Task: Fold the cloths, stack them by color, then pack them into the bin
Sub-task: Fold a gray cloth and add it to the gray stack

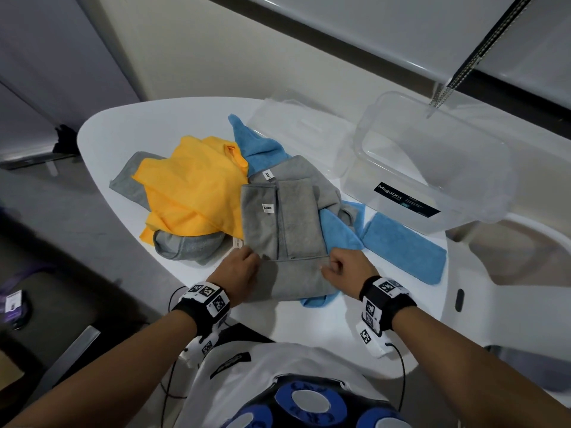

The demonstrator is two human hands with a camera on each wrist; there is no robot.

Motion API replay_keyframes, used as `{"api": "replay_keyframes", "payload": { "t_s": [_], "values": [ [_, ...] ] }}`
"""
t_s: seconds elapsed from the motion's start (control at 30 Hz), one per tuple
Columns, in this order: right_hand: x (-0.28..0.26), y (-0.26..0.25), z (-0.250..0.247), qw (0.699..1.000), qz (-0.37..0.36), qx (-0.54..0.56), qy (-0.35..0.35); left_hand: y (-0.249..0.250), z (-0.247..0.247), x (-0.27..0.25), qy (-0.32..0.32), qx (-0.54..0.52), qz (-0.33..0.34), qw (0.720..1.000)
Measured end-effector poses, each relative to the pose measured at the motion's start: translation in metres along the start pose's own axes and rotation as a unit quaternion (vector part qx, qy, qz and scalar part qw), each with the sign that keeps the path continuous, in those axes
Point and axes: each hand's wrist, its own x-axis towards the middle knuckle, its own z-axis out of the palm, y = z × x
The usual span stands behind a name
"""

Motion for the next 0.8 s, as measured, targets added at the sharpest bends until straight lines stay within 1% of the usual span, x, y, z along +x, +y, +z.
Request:
{"api": "replay_keyframes", "payload": {
  "t_s": [0.07,0.1,0.17,0.2,0.23,0.3,0.33,0.37,0.43,0.53,0.63,0.73,0.8],
  "values": [
    [-0.006,-0.001,0.000,0.992,-0.116,-0.033,-0.036,0.006,-0.001,-0.002,-0.028,0.012,0.073,0.997],
    [-0.009,0.000,0.000,0.983,-0.167,-0.065,-0.048,0.009,0.000,-0.004,-0.041,0.019,0.090,0.995],
    [-0.014,0.003,0.005,0.961,-0.225,-0.148,-0.066,0.012,0.001,-0.009,-0.075,0.052,0.088,0.992],
    [-0.016,0.006,0.007,0.951,-0.229,-0.190,-0.082,0.012,0.002,-0.010,-0.106,0.077,0.069,0.989],
    [-0.018,0.010,0.010,0.943,-0.226,-0.223,-0.101,0.011,0.003,-0.012,-0.152,0.101,0.045,0.982],
    [-0.018,0.016,0.013,0.931,-0.203,-0.268,-0.145,0.009,0.002,-0.015,-0.239,0.128,0.012,0.962],
    [-0.017,0.017,0.014,0.927,-0.187,-0.281,-0.161,0.007,0.002,-0.015,-0.262,0.133,0.003,0.956],
    [-0.016,0.017,0.016,0.928,-0.171,-0.287,-0.167,0.006,0.003,-0.015,-0.263,0.132,-0.003,0.956],
    [-0.015,0.012,0.019,0.936,-0.149,-0.276,-0.158,0.006,0.003,-0.014,-0.230,0.110,-0.008,0.967],
    [-0.012,0.008,0.021,0.950,-0.149,-0.238,-0.139,0.004,0.005,-0.015,-0.192,0.071,-0.018,0.979],
    [-0.010,0.008,0.016,0.957,-0.151,-0.213,-0.129,0.002,0.004,-0.017,-0.151,0.017,-0.034,0.988],
    [-0.011,0.006,0.012,0.959,-0.143,-0.202,-0.137,0.002,0.000,-0.018,-0.128,-0.032,-0.053,0.990],
    [-0.012,0.004,0.012,0.960,-0.129,-0.202,-0.142,0.003,-0.004,-0.018,-0.113,-0.082,-0.078,0.987]
  ]
}}
